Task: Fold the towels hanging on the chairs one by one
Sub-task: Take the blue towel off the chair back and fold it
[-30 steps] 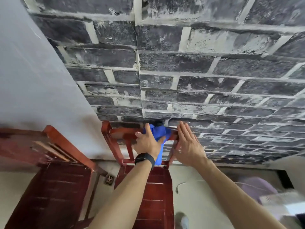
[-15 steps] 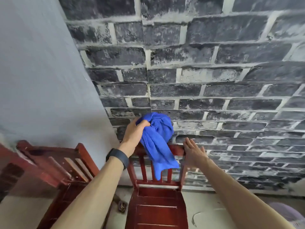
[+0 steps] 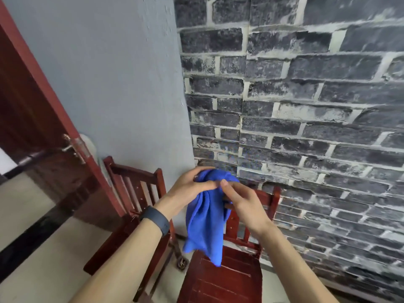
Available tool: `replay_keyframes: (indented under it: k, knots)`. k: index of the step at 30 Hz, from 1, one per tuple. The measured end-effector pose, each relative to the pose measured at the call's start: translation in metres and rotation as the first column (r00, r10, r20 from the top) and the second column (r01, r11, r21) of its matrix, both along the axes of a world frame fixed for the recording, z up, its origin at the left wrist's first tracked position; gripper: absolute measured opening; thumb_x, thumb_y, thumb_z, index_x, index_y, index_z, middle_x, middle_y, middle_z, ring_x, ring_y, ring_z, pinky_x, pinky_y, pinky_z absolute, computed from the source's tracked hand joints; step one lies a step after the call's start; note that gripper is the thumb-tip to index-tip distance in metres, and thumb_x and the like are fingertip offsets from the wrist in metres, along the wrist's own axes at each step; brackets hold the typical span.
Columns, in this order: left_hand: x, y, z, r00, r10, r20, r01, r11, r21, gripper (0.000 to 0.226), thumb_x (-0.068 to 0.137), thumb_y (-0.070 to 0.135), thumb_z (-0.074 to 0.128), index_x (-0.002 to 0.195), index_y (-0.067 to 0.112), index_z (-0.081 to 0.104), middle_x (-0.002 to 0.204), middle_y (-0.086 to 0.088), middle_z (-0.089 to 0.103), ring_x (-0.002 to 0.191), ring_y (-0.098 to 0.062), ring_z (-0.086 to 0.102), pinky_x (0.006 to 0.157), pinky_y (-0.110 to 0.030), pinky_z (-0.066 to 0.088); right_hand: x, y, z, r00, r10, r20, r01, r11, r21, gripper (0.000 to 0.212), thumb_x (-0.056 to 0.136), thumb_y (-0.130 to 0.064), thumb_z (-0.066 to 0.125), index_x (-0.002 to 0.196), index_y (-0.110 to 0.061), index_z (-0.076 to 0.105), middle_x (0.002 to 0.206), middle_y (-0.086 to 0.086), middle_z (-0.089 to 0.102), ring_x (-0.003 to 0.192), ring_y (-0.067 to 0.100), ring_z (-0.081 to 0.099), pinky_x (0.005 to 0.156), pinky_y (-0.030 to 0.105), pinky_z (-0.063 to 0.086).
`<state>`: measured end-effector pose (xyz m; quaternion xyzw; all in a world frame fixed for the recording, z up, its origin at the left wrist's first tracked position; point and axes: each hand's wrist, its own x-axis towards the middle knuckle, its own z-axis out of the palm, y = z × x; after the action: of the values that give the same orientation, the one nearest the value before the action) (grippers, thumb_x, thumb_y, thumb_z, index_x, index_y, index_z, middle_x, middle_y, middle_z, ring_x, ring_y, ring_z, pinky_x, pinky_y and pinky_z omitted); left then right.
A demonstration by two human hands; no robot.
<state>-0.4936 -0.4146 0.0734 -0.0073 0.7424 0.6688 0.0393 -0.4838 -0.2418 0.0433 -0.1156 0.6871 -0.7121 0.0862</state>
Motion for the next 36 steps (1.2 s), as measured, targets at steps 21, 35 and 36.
replay_keyframes:
  k: [21, 35, 36]
  knots:
    - [0.032, -0.083, -0.02, 0.976, 0.145, 0.162, -0.16, 0.983, 0.086, 0.021, 0.103, 0.024, 0.051, 0.094, 0.015, 0.069, 0.099, -0.011, 0.072, 0.086, -0.023, 0.068, 0.075, -0.037, 0.056, 0.042, 0.02, 0.002, 0.833, -0.515, -0.201, 0.54, 0.836, 0.096, 0.038, 0.098, -0.03, 0.062, 0.082, 0.004, 0.052, 0.069, 0.005, 0.044, 0.068, 0.016, 0.039, 0.063, 0.033, 0.032]
    - [0.014, -0.115, -0.056, 1.0, 0.017, -0.011, -0.018, 0.546, -0.838, 0.022, 0.096, 0.008, 0.046, 0.088, 0.017, 0.064, 0.105, -0.019, 0.069, 0.106, -0.038, 0.063, 0.077, -0.035, 0.046, 0.028, 0.082, -0.033, 0.644, -0.733, 0.219, 0.744, 0.667, 0.041, 0.015, 0.093, -0.024, 0.066, 0.078, -0.018, 0.066, 0.083, 0.002, 0.065, 0.089, 0.022, 0.057, 0.078, 0.037, 0.045]
    - [0.012, -0.117, -0.06, 0.998, 0.065, 0.015, -0.029, 0.632, -0.774, 0.023, 0.099, 0.011, 0.043, 0.085, 0.019, 0.059, 0.104, -0.021, 0.067, 0.102, -0.039, 0.064, 0.076, -0.038, 0.05, 0.032, 0.079, -0.04, 0.671, -0.706, 0.227, 0.722, 0.692, 0.017, 0.019, 0.093, -0.022, 0.065, 0.075, -0.018, 0.065, 0.079, 0.003, 0.062, 0.084, 0.022, 0.055, 0.074, 0.035, 0.043]
